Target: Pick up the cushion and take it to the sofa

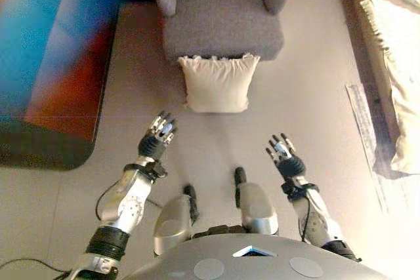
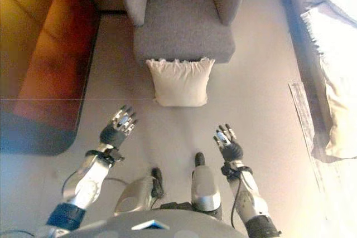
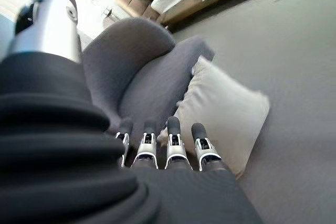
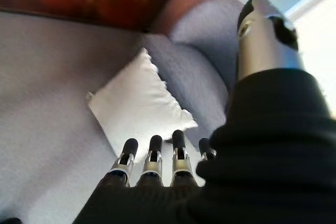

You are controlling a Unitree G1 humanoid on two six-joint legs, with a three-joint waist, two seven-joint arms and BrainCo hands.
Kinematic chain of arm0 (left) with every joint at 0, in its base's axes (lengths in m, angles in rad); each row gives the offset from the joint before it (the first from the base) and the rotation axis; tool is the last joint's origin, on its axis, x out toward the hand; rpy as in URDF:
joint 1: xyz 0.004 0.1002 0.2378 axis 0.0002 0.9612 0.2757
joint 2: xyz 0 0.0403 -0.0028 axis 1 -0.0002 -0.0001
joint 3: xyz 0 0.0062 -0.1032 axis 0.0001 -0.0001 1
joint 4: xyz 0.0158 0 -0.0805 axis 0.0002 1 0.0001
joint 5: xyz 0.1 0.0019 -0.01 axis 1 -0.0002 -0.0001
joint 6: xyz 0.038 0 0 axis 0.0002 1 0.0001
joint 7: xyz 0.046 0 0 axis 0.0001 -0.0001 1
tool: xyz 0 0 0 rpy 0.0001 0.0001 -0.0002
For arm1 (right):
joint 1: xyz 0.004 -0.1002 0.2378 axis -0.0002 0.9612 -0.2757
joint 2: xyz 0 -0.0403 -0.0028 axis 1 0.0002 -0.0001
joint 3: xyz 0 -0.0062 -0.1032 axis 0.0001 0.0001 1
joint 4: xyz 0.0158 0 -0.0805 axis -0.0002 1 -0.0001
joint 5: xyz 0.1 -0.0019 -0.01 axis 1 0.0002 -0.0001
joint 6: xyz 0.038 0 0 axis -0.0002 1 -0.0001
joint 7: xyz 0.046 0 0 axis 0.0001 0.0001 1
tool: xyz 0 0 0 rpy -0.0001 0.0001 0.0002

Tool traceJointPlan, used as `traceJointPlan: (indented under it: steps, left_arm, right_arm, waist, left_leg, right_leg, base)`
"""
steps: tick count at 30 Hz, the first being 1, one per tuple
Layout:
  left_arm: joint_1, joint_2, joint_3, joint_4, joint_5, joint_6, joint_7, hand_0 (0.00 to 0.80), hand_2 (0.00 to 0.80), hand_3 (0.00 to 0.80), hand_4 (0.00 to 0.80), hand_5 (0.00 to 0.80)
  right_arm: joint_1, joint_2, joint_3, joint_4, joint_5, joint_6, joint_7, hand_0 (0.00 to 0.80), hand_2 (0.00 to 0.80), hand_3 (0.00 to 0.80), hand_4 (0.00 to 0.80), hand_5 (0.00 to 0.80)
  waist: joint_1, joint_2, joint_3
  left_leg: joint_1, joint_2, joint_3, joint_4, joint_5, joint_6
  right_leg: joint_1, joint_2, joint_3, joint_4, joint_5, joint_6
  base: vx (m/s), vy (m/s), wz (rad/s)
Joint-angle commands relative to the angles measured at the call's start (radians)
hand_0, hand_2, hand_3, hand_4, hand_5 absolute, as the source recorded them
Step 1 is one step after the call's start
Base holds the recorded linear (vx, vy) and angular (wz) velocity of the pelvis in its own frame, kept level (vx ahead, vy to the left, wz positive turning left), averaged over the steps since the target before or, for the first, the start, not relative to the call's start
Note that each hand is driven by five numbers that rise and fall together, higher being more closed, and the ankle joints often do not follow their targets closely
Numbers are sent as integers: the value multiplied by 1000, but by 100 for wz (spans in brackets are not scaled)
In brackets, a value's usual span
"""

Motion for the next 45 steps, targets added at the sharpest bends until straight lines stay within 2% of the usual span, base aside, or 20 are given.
traceJointPlan:
  steps: [1,2,4,6,7,9,11,13,16,18,20,21,24,27,31,35,36,39,41,45]
  left_arm:
    - [43,45,40,-78,22,-73,-22,0,0,0,0,0]
    - [55,45,47,-82,21,-69,-19,0,0,0,0,0]
    - [80,44,84,-122,7,-29,2,0,0,0,0,0]
    - [83,39,99,-144,-5,-24,12,0,0,0,0,0]
    - [78,32,99,-143,-11,-33,19,0,0,0,0,0]
    - [67,21,94,-143,-15,-36,40,0,0,0,0,0]
    - [54,13,77,-134,-11,-42,58,0,0,0,0,0]
    - [55,14,73,-139,-4,-43,66,0,0,0,0,0]
    - [61,22,80,-139,-17,-37,66,0,0,0,0,0]
    - [68,17,83,-140,-12,-38,58,0,0,0,0,0]
    - [84,9,81,-148,-4,-48,59,0,0,0,0,0]
    - [95,5,81,-151,1,-55,63,0,0,0,0,0]
    - [134,-9,97,-151,8,-71,54,0,0,0,0,0]
    - [146,-9,110,-142,3,-70,35,0,0,0,0,0]
    - [139,6,102,-132,-20,-72,44,0,0,0,0,0]
    - [119,25,85,-110,-34,-73,21,0,0,0,0,0]
    - [117,28,81,-109,-35,-73,19,0,0,0,0,0]
    - [118,40,67,-104,-19,-53,8,0,0,0,0,0]
    - [126,52,82,-106,-24,-44,-18,0,0,0,0,0]
    - [132,69,94,-104,-5,-27,-36,0,0,0,0,0]
  right_arm:
    - [-50,34,17,-66,-32,-9,25,0,0,0,0,0]
    - [-47,29,18,-74,-49,7,20,0,0,0,0,0]
    - [-38,3,17,-119,-53,70,24,0,0,0,0,0]
    - [-36,-16,24,-130,-62,89,47,0,0,0,0,0]
    - [-43,-26,30,-119,-70,86,55,0,0,0,0,0]
    - [-51,-32,37,-97,-76,70,56,0,0,0,0,0]
    - [-60,-27,41,-74,-76,44,54,0,0,0,0,0]
    - [-63,-26,41,-84,-60,39,63,0,0,0,0,0]
    - [-49,-22,33,-116,-71,52,54,0,0,0,0,0]
    - [-30,-25,27,-130,-73,52,56,0,0,0,0,0]
    - [-10,-26,29,-137,-73,52,72,0,0,0,0,0]
    - [-4,-25,30,-136,-77,54,78,0,0,0,0,0]
    - [-2,-23,30,-123,-88,72,93,0,0,0,0,0]
    - [5,-16,18,-119,-86,81,106,0,0,0,0,0]
    - [18,-20,22,-140,-90,86,92,0,0,0,0,0]
    - [28,-19,19,-151,-76,55,82,0,0,0,0,0]
    - [28,-19,19,-153,-71,50,77,0,0,0,0,0]
    - [38,-8,15,-167,-16,37,19,0,0,0,0,0]
    - [55,-4,2,-179,25,47,25,0,0,0,0,0]
    - [55,29,8,-135,19,8,40,0,0,0,0,0]
  waist:
    - [10,-58,-42]
    - [6,-51,-54]
    - [-5,-28,-101]
    - [-4,-26,-131]
    - [1,-27,-142]
    - [16,-40,-146]
    - [41,-56,-130]
    - [61,-63,-112]
    - [82,-44,-98]
    - [106,-20,-91]
    - [130,-11,-79]
    - [145,-7,-77]
    - [171,1,-72]
    - [168,14,-77]
    - [162,27,-80]
    - [154,30,-76]
    - [154,28,-77]
    - [167,12,-85]
    - [168,-4,-96]
    - [188,-17,-122]
  left_leg:
    - [135,23,-3,25,-76,3]
    - [167,48,-5,25,-45,-11]
    - [218,118,-9,50,113,-61]
    - [197,148,0,165,220,-86]
    - [158,156,5,278,253,-94]
    - [59,159,14,423,279,-90]
    - [-62,178,33,462,264,-66]
    - [-107,180,42,374,258,-55]
    - [-125,195,52,70,333,-77]
    - [-157,192,20,-105,389,-105]
    - [-180,179,-41,-231,425,-116]
    - [-193,173,-81,-291,427,-117]
    - [-201,169,-133,-344,409,-118]
    - [-186,179,-106,-337,394,-114]
    - [-182,185,-94,-327,382,-116]
    - [-229,171,-19,-236,372,-110]
    - [-234,167,-15,-229,365,-106]
    - [-261,126,-30,-166,351,-89]
    - [-261,93,-28,-122,312,-60]
    - [-239,41,-29,-106,257,-2]
  right_leg:
    - [-151,-77,42,-223,312,96]
    - [-149,-61,46,-198,302,91]
    - [-133,-2,53,-170,258,61]
    - [-84,42,55,-187,224,18]
    - [-50,61,49,-200,209,-9]
    - [8,77,37,-212,179,-49]
    - [70,84,30,-219,147,-69]
    - [109,91,25,-218,117,-69]
    - [154,112,24,-217,64,-56]
    - [189,128,25,-223,34,-47]
    - [236,137,59,-234,8,-44]
    - [256,144,79,-234,-7,-44]
    - [305,147,117,-220,-54,-45]
    - [321,151,119,-203,-85,-50]
    - [319,161,106,-151,-132,-53]
    - [311,161,63,-97,-170,-52]
    - [308,156,57,-89,-174,-49]
    - [301,110,38,-23,-177,-14]
    - [292,76,37,10,-130,18]
    - [278,22,14,111,-41,67]
  base:
    - [607,-172,3]
    - [631,-199,-12]
    - [570,-226,-4]
    - [515,-272,17]
    - [462,-283,32]
    - [364,-253,23]
    - [272,-183,-31]
    - [233,-51,-14]
    - [222,86,-10]
    - [268,125,-4]
    - [328,75,-15]
    - [319,33,-36]
    - [310,31,-58]
    - [285,75,-47]
    - [299,108,-52]
    - [292,131,-3]
    - [427,207,12]
    - [414,195,1]
    - [414,163,-18]
    - [359,147,5]
